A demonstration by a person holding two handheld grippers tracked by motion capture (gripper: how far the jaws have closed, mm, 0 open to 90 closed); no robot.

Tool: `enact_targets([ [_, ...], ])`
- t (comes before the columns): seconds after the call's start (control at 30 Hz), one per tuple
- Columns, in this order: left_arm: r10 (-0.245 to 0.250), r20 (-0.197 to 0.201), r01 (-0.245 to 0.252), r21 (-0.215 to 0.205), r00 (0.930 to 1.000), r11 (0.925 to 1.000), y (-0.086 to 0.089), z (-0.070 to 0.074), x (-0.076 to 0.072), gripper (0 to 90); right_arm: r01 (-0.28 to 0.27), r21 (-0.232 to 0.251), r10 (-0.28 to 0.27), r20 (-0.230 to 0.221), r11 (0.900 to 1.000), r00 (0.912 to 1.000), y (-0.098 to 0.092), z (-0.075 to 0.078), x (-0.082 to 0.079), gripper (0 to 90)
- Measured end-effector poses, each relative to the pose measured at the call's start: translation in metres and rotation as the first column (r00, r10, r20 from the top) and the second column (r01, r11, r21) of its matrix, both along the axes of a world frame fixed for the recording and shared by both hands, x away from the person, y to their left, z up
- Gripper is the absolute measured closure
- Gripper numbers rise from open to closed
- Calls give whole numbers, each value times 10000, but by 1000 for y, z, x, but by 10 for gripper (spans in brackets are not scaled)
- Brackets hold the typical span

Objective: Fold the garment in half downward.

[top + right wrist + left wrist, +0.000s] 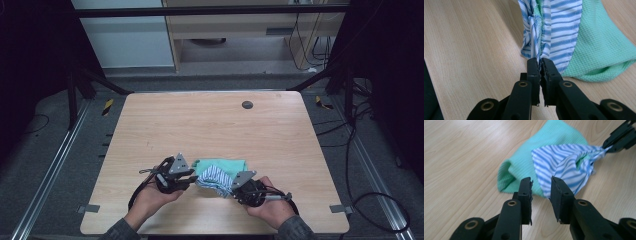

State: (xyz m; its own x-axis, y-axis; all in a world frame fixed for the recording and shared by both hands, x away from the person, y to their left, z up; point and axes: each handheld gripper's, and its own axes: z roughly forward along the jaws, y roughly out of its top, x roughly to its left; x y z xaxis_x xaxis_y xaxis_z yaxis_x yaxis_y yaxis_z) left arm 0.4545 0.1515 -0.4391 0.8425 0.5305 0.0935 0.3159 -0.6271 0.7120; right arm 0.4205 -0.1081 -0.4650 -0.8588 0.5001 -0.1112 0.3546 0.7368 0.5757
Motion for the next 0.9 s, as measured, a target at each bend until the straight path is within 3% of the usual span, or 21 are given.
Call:
enact_targets([
  [0.23,-241,84,242,-71,9997,9997,-16,0,5,680,-46,-38,45,-58,10000,10000,1,0,-2,815],
  [0.47,-536,-208,541,260,9983,9982,-22,-15,0,682,92,112,-92,-41,9999,9999,-1,0,-3,728],
  [0.67,-831,-402,864,876,9957,9924,-25,-34,-8,681,28,81,-27,-95,10000,10000,0,-2,-4,727],
  [0.9,-860,-570,913,966,9947,9911,-25,-43,-10,668,49,82,-48,-140,10000,9999,0,-4,-5,692],
])
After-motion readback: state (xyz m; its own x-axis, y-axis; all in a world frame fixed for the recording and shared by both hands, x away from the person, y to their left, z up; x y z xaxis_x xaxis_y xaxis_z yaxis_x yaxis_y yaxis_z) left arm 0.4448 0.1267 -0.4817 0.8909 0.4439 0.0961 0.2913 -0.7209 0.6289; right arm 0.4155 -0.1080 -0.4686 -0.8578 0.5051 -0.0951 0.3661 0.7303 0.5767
